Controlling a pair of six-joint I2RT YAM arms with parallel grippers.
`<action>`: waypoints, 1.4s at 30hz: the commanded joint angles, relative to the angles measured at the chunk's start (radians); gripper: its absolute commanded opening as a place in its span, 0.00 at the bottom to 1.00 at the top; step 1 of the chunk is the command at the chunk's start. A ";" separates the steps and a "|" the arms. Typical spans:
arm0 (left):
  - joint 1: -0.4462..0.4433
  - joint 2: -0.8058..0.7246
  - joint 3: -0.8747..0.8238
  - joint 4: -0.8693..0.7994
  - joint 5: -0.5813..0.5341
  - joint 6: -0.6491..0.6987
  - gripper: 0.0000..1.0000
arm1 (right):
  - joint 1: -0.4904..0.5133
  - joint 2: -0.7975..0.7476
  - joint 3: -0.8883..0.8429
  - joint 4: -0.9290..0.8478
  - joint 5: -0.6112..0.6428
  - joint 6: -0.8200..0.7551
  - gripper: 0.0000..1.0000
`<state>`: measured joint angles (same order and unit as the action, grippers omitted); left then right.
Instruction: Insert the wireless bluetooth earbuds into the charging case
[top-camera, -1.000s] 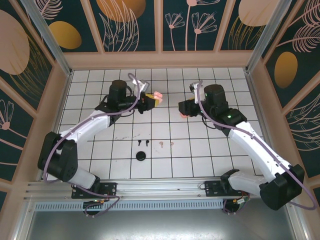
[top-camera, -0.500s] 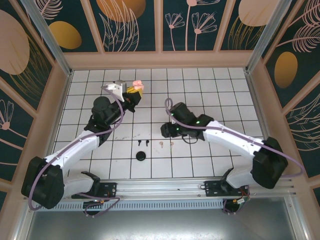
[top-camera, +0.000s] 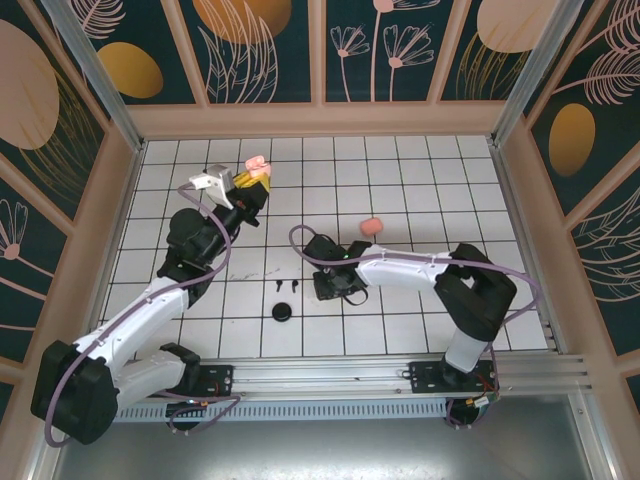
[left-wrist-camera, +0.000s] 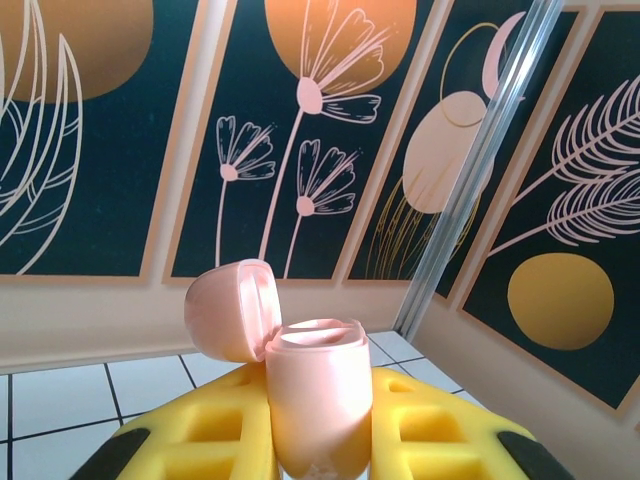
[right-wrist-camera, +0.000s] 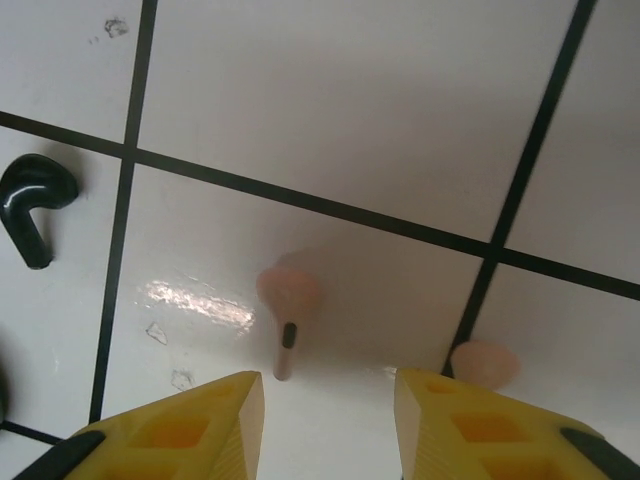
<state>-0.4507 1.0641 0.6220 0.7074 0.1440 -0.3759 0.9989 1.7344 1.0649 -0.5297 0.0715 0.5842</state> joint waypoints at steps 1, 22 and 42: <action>0.001 -0.028 -0.019 0.051 -0.016 -0.008 0.00 | 0.016 0.035 0.060 -0.035 0.046 0.031 0.39; 0.001 -0.029 -0.024 0.053 -0.007 -0.006 0.00 | 0.007 0.124 0.112 -0.032 0.060 0.042 0.35; 0.001 -0.016 -0.025 0.072 0.011 -0.027 0.00 | -0.002 0.151 0.096 -0.001 0.053 0.039 0.30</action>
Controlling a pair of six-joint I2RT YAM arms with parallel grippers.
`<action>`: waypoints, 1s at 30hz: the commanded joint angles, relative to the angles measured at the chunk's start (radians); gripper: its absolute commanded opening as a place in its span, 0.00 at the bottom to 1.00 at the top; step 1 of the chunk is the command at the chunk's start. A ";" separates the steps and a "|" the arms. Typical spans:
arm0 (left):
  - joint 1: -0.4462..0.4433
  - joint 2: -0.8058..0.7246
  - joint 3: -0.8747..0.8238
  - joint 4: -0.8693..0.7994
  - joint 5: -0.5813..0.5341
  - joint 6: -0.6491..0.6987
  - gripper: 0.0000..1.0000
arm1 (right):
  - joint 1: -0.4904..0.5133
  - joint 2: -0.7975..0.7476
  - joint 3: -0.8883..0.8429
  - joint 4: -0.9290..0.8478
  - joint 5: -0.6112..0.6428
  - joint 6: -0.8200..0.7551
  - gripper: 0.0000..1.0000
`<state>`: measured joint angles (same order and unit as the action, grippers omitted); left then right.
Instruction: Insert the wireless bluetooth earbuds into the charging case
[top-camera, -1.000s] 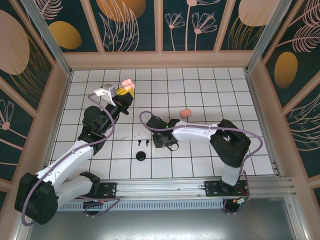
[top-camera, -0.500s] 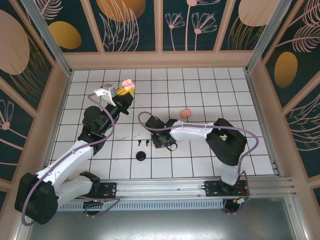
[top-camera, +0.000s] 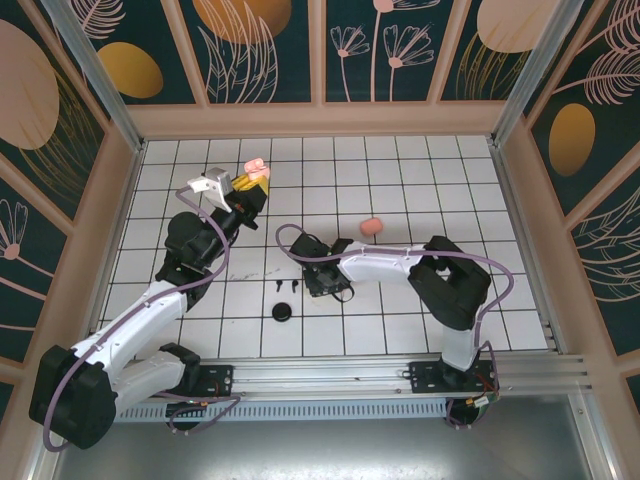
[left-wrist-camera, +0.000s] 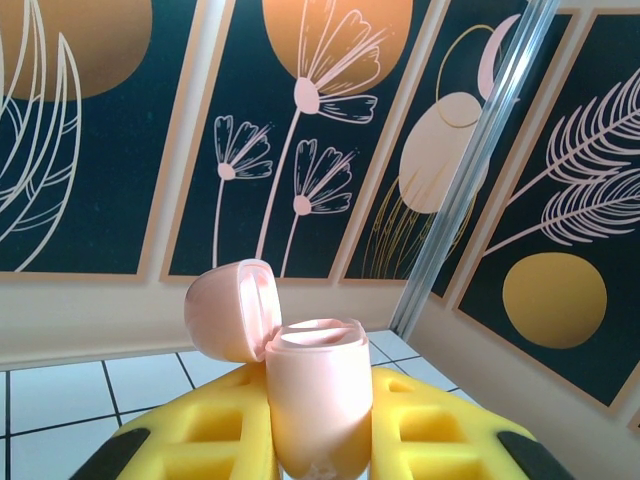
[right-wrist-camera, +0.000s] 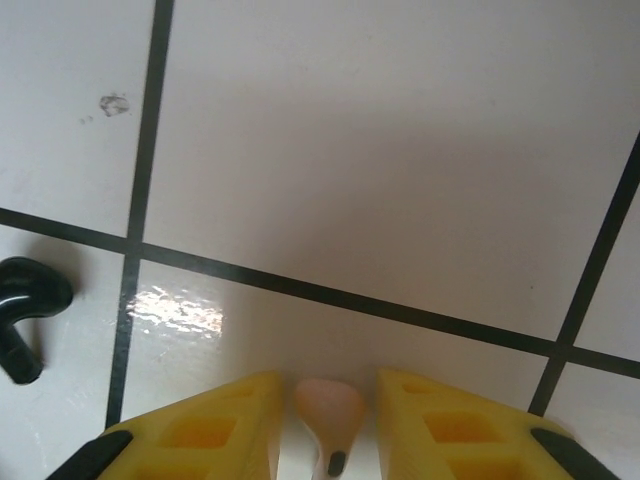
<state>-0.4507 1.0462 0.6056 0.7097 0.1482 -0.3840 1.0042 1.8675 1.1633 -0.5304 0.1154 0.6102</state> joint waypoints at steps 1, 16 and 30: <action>0.001 0.002 -0.009 0.070 0.008 -0.021 0.00 | -0.007 0.019 -0.002 0.000 0.009 0.013 0.29; 0.001 0.002 -0.006 0.060 0.032 -0.010 0.00 | -0.021 -0.121 -0.017 -0.009 0.028 0.018 0.17; 0.001 0.027 -0.027 0.145 0.282 0.222 0.00 | -0.189 -0.506 0.162 -0.018 0.082 -0.133 0.18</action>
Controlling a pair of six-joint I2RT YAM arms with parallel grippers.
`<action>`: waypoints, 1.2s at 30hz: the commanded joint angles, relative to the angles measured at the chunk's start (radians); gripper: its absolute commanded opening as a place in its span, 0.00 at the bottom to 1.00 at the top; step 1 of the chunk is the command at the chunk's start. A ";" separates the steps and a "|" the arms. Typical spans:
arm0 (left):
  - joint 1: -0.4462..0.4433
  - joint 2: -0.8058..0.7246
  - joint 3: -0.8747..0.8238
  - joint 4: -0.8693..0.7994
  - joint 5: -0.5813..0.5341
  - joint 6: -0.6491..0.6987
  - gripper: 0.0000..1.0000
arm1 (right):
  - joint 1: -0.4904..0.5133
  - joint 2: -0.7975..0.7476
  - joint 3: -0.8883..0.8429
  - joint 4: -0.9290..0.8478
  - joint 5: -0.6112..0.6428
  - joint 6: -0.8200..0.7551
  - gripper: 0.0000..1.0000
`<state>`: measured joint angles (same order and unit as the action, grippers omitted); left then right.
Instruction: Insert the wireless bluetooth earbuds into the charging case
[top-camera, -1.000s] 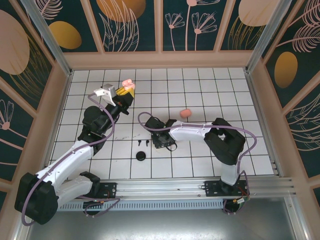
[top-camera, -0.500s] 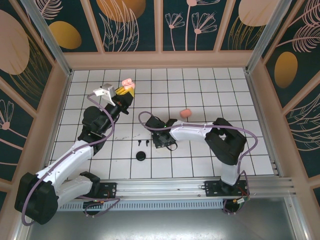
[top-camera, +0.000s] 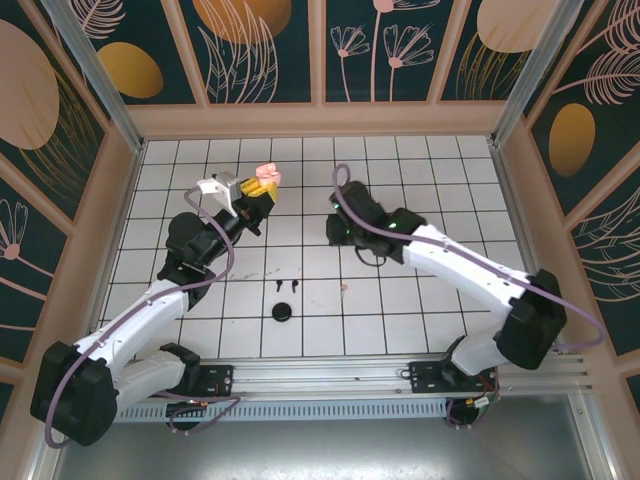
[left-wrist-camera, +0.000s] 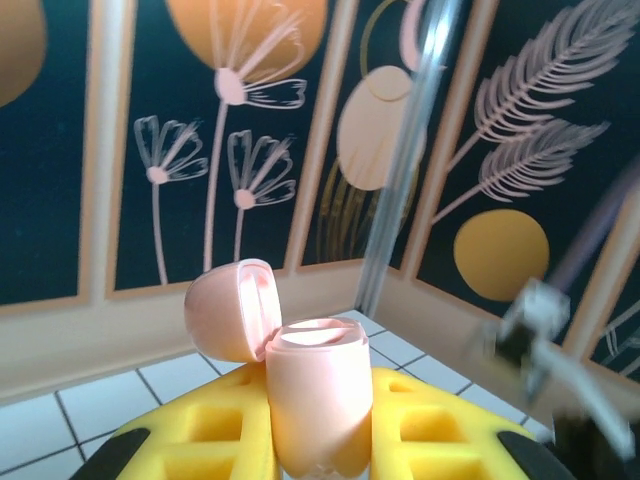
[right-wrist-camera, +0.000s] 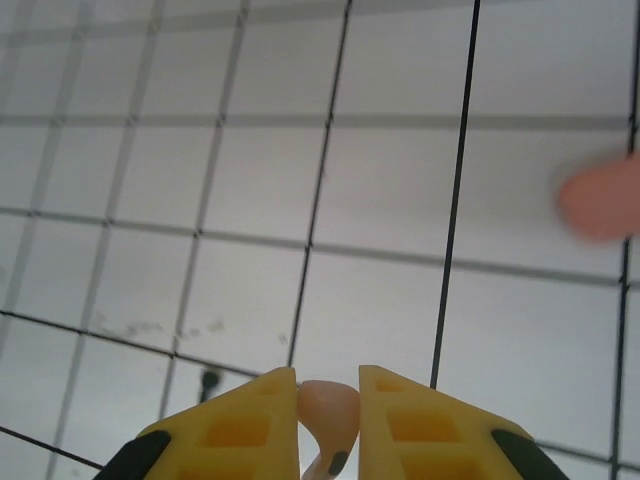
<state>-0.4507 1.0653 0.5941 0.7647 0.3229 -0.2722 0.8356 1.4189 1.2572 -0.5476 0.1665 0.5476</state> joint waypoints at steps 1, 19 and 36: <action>0.001 0.010 -0.021 0.097 0.120 0.132 0.00 | -0.024 -0.069 0.094 0.001 0.036 -0.087 0.18; -0.014 0.063 0.015 0.145 0.209 0.367 0.00 | 0.074 -0.089 0.252 0.273 -0.019 -0.360 0.18; -0.054 0.097 0.048 0.218 0.236 0.468 0.00 | 0.123 -0.106 0.173 0.385 -0.068 -0.396 0.18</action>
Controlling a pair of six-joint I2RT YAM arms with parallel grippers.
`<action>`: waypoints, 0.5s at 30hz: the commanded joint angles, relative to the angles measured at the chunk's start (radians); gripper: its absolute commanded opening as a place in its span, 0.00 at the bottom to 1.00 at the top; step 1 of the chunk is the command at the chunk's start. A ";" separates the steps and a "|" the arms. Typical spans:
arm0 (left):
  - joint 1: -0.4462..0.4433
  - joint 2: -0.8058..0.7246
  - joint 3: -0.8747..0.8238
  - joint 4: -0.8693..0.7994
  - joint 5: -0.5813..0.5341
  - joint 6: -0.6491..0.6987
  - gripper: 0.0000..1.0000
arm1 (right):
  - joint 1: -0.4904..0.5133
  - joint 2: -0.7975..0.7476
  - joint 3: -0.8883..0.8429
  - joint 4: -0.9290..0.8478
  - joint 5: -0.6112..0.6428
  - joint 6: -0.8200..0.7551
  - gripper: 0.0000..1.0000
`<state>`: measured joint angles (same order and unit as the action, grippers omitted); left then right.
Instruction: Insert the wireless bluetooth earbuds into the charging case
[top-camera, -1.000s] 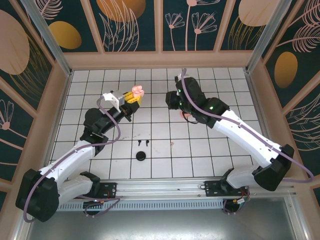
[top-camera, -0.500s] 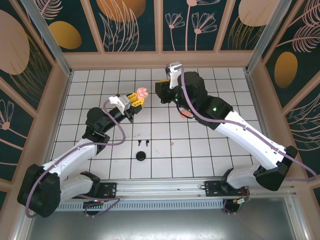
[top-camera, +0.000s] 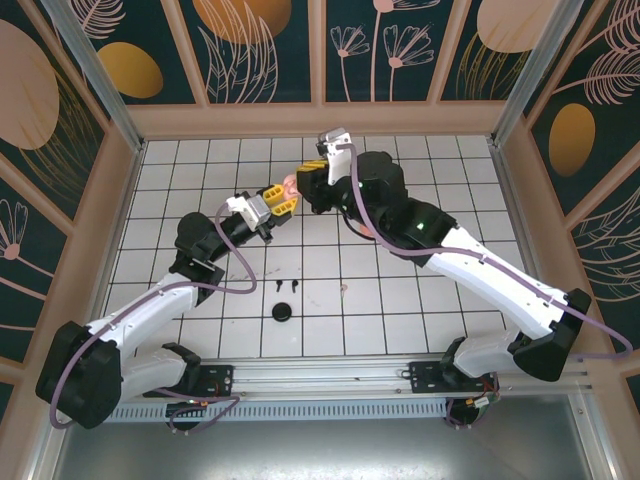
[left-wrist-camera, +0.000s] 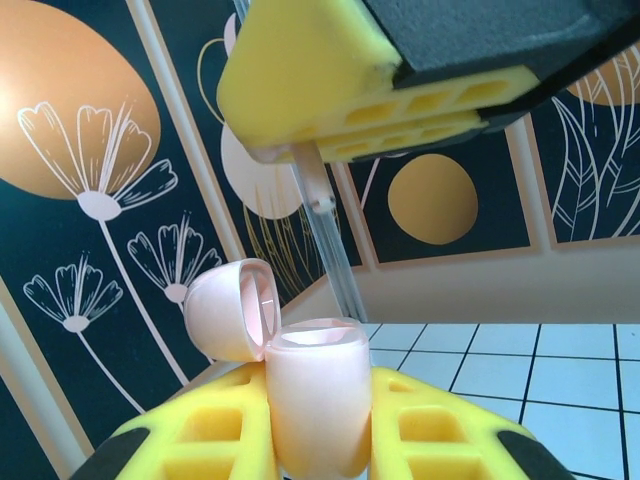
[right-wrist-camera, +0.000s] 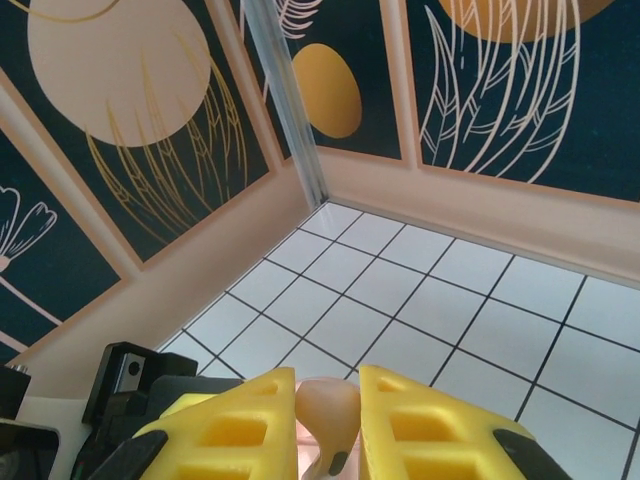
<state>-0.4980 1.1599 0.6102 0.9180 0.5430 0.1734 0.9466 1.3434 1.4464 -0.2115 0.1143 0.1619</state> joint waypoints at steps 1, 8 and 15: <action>-0.008 0.004 0.033 0.068 0.014 0.018 0.00 | 0.014 -0.031 -0.024 0.048 -0.015 -0.007 0.18; -0.010 0.007 0.034 0.074 0.015 0.000 0.00 | 0.017 -0.038 -0.063 0.067 -0.005 0.004 0.18; -0.013 0.007 0.034 0.068 0.017 -0.002 0.00 | 0.017 -0.030 -0.068 0.078 -0.004 0.005 0.18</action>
<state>-0.5045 1.1664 0.6155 0.9394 0.5423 0.1722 0.9569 1.3376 1.3891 -0.1833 0.1112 0.1623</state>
